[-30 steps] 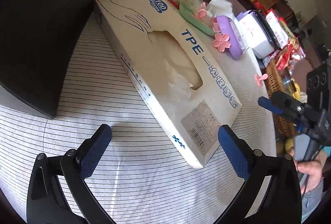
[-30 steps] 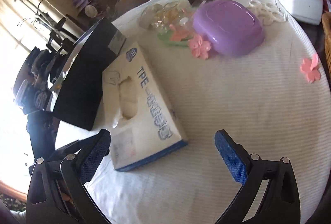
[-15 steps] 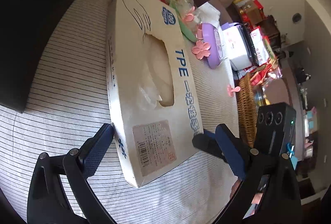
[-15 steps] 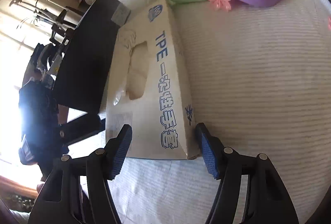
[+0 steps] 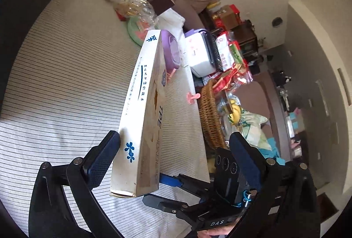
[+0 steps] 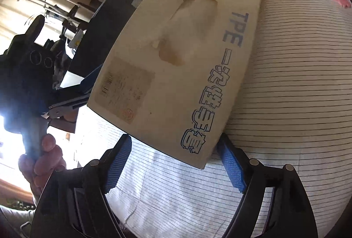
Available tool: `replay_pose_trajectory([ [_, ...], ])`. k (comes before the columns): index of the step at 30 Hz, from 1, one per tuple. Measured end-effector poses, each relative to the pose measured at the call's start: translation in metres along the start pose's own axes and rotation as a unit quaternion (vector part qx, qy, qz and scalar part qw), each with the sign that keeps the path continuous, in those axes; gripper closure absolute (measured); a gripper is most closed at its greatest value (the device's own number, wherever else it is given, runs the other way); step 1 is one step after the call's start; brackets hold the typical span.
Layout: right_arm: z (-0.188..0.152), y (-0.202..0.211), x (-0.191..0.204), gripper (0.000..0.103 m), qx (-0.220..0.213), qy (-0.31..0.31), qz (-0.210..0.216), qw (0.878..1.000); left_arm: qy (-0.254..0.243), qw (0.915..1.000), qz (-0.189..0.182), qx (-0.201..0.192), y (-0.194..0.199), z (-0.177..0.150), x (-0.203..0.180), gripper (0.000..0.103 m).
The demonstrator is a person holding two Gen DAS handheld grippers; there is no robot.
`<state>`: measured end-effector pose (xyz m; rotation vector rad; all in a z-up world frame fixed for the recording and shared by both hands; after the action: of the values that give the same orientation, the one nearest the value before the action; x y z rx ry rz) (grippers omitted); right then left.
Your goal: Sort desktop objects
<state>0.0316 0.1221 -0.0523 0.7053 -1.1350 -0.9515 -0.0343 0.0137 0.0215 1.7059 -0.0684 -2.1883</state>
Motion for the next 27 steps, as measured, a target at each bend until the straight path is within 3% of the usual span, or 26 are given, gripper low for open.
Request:
replay_pose_trajectory([
  [6,0.003,0.005,-0.006,0.011,-0.02,-0.008,0.015,1.0,0.004,0.9926,-0.121,0.003,-0.005,0.0,-0.03,0.004],
  [9,0.006,0.006,-0.008,0.011,-0.026,-0.013,0.027,0.999,-0.007,0.9945,-0.104,-0.009,-0.006,0.002,-0.024,0.003],
  [13,0.006,0.006,-0.01,0.011,-0.031,-0.016,0.024,0.999,0.009,0.9911,-0.13,-0.026,-0.005,0.005,-0.02,0.003],
  [19,0.001,-0.002,0.009,0.01,-0.047,0.057,-0.088,0.993,0.021,0.9874,-0.155,-0.022,-0.005,-0.002,-0.036,0.003],
  [23,0.002,-0.006,0.002,0.01,-0.056,0.081,-0.21,0.973,0.025,0.9893,-0.144,-0.003,-0.014,-0.012,-0.037,0.003],
  [27,0.017,0.003,-0.02,0.009,-0.079,0.038,-0.22,0.971,0.059,0.9877,-0.144,0.015,-0.024,-0.019,-0.024,0.003],
])
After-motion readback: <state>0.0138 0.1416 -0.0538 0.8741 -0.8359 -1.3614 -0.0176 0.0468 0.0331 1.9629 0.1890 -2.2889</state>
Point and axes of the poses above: each gripper's, at about its wrist camera, not at the fingertips, and y roughly against the way its jaws point, x to its left, z to its top, the point moved 9 cm from there along -y, roughly the way its jaws point, and after that the axes turned 13 degrees about -z, right-handed, at the moved point
